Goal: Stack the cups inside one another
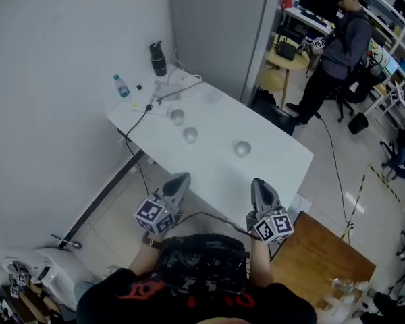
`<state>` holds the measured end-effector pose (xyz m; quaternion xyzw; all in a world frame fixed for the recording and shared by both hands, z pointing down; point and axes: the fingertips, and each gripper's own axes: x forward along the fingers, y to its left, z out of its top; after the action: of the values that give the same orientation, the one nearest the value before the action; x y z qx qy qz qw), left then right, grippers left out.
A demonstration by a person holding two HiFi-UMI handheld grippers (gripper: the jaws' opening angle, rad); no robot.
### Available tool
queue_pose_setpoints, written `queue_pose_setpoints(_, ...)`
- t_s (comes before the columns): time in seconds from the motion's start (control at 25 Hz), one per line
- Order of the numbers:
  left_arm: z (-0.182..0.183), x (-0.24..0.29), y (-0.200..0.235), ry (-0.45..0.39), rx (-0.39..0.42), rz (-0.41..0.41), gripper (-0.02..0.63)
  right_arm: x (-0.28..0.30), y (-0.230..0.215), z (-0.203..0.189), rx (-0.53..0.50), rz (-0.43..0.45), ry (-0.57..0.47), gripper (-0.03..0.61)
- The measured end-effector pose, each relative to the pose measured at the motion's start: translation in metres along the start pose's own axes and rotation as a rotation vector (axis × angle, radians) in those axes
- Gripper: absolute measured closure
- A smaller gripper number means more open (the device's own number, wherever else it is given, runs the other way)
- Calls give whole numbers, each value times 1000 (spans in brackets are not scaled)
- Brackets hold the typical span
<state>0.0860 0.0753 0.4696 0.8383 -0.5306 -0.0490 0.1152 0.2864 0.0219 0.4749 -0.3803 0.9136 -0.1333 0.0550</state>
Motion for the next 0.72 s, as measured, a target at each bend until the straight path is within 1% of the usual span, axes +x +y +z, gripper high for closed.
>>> queue_pose_setpoints(0.12,1,21,10,10,-11,-9,618,10,-16,6,6,-18,-9,574)
queue_pose_setpoints(0.2,5,37,16,16,-5,-25,618,16,-29,10,8,-45,-12,574)
queue_pose_setpoints(0.4,17,70,50,56,21,-78,618,39,-49,8,18,-149,-14,574)
queue_pose_setpoints(0.56,35,89,96,68,34,-131,618,74,-42,11,22,-221,-37,574)
queue_pose_setpoints(0.72,49,106,144,95,24,-193,618,117,-24,13,6,-287,-54,574)
